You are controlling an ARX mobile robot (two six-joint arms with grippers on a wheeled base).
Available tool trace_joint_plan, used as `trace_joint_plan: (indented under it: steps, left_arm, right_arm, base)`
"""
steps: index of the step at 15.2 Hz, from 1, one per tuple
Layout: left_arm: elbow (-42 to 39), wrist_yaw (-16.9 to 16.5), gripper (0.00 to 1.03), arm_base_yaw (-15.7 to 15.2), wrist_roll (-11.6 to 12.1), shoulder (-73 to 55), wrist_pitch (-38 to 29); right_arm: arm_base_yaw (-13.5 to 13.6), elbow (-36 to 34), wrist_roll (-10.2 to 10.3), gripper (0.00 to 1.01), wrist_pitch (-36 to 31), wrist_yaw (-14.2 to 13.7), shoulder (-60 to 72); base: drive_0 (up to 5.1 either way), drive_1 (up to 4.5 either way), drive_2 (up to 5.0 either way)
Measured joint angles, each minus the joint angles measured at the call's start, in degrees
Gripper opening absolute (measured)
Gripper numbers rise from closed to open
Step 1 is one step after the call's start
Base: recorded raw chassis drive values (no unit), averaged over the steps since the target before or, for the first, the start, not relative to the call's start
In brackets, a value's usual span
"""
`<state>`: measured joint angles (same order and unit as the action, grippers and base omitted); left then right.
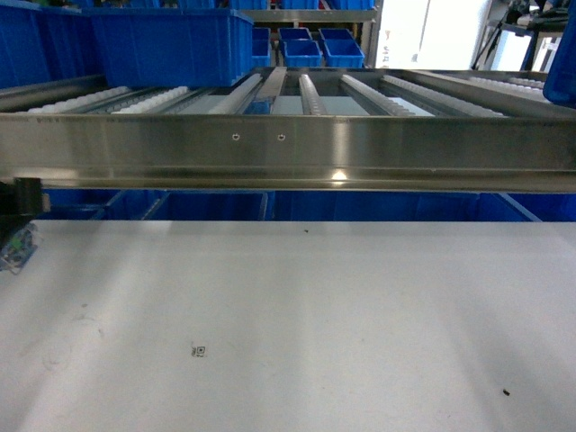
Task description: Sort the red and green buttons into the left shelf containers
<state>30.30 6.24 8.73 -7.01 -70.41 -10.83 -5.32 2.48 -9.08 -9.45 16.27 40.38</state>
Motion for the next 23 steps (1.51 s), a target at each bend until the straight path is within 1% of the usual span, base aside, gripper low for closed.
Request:
trace_joint_plan:
  steps: [1, 2, 3, 4, 6, 7, 10, 23]
  left_arm:
    - [-0.9, 0.6, 0.3, 0.9, 0.0, 4.6, 3.2]
    - [-1.9, 2.5, 0.3, 2.1, 0.0, 10.9, 7.7]
    - [-2.6, 4.8, 0.3, 3.3, -0.1, 16.4, 10.6]
    - [-3.3, 6.0, 0.3, 3.2, 0.8, 19.3, 7.7]
    - [-3.3, 4.7, 0.3, 1.8, 2.5, 18.5, 4.6]
    - [-3.3, 4.7, 0.3, 1.8, 2.9, 18.5, 4.8]
    - [-3.3, 4.0, 0.3, 2.1, 3.0, 18.3, 4.8]
    - [-3.3, 4.3, 0.3, 1.9, 3.0, 18.4, 4.8]
  right_arm:
    - [0.0, 0.0, 0.0, 0.26, 0.0, 0.0, 0.0]
    - [0.0, 0.0, 0.0, 0.26, 0.0, 0.0, 0.0]
    - [0.0, 0.0, 0.0, 0.26, 0.0, 0.0, 0.0]
    - [0.0, 0.0, 0.0, 0.26, 0.0, 0.0, 0.0]
    - [0.0, 0.0, 0.0, 0.26, 0.0, 0.0, 0.0]
    - [0.0, 0.0, 0.0, 0.26, 0.0, 0.0, 0.0]
    - [0.0, 0.0, 0.0, 0.26, 0.1, -0.1, 0.0]
    - [0.0, 0.0, 0.0, 0.26, -0.1, 0.0, 0.0]
  base:
    - [0.0, 0.0, 0.0]
    - [0.0, 0.0, 0.0]
    - [0.0, 0.0, 0.0]
    - [0.0, 0.0, 0.0]
    - [0.0, 0.0, 0.0]
    - [0.0, 0.0, 0.0]
    - [-4.6, 0.99, 3.9]
    - [-4.6, 1.11, 3.8]
